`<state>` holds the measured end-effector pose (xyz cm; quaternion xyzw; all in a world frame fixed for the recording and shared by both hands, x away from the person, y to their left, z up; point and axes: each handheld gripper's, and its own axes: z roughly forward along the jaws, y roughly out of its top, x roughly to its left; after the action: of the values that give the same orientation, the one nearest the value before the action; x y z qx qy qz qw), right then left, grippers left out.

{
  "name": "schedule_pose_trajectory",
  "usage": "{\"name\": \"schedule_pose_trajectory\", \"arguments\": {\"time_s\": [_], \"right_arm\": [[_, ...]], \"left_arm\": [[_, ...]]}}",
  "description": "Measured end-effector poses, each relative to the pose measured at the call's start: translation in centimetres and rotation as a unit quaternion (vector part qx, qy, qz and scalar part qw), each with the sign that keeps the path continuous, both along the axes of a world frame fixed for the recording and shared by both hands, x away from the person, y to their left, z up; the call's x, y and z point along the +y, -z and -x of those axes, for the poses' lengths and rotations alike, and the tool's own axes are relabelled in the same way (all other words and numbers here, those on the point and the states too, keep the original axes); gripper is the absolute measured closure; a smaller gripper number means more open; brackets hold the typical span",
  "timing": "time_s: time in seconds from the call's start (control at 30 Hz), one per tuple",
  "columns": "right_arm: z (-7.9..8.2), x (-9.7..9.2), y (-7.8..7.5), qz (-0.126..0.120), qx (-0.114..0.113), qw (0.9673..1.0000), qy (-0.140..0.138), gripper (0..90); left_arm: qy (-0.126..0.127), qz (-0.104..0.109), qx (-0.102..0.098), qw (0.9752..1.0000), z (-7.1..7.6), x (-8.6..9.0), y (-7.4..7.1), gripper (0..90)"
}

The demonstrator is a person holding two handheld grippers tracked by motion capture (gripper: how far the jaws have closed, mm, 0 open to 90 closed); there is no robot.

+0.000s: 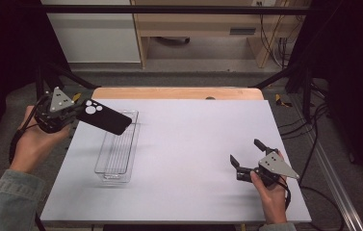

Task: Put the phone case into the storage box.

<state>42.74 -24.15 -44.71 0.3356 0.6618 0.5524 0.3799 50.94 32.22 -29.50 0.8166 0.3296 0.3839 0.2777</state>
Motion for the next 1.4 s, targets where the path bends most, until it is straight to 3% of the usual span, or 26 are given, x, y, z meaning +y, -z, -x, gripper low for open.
{"name": "schedule_pose_trajectory", "arguments": {"time_s": [0.17, 0.37, 1.4], "right_arm": [[0.0, 0.0, 0.0, 0.001, 0.0, 1.0, -0.002, 3.2], [0.1, 0.0, 0.1, -0.001, 0.0, 1.0, -0.002, 3.3], [0.0, 0.0, 0.2, -0.003, 0.002, 1.0, -0.004, 3.5]], "left_arm": [[0.005, -0.015, 0.004, 0.9999, -0.4, -0.7, 0.2, 85.9], [0.007, -0.014, 0.008, 0.9998, -0.6, -0.9, 0.4, 85.9], [0.03, -0.065, 0.017, 0.9973, -1.5, -2.3, 0.8, 85.8]]}}
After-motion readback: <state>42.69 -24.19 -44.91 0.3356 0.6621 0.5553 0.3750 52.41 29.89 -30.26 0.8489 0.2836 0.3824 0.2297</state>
